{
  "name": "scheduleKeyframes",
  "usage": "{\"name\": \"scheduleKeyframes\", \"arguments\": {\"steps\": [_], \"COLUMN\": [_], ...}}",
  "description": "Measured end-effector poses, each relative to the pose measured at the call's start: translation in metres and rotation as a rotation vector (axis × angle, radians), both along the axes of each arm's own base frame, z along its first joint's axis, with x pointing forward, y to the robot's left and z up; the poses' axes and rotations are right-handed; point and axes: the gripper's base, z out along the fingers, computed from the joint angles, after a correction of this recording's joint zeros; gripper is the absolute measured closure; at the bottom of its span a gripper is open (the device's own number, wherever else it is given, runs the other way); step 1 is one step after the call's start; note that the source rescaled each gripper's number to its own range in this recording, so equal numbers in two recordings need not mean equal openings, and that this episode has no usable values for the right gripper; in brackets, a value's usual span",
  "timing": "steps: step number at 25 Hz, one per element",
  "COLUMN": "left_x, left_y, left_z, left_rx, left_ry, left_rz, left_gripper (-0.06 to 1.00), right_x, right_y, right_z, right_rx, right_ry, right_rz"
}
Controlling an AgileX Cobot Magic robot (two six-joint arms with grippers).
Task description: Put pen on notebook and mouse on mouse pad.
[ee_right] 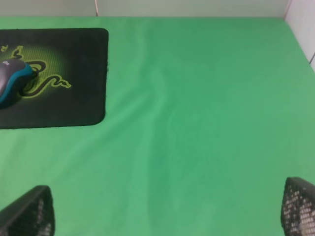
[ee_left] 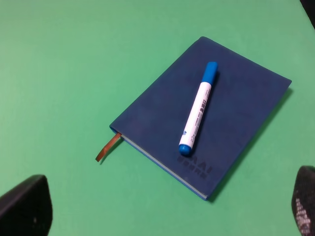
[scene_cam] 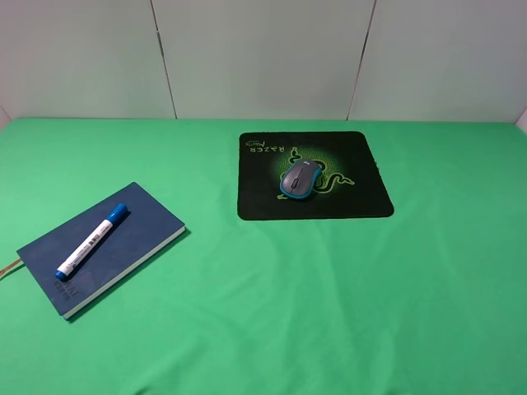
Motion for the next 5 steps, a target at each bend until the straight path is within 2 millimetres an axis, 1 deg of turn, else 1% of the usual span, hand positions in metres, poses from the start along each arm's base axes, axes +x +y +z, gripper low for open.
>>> {"name": "scheduleKeyframes", "arguments": {"steps": [5], "left_x": [0.0000], "left_y": [0.0000], "left_z": [0.0000], "left_rx": [0.000], "left_ry": [0.000], "left_rz": [0.000], "left_gripper": [-0.02], "right_x": [0.0000], "right_y": [0.0000], "right_z": [0.0000], "right_rx": [0.000], "right_ry": [0.000], "right_rz": [0.000]}}
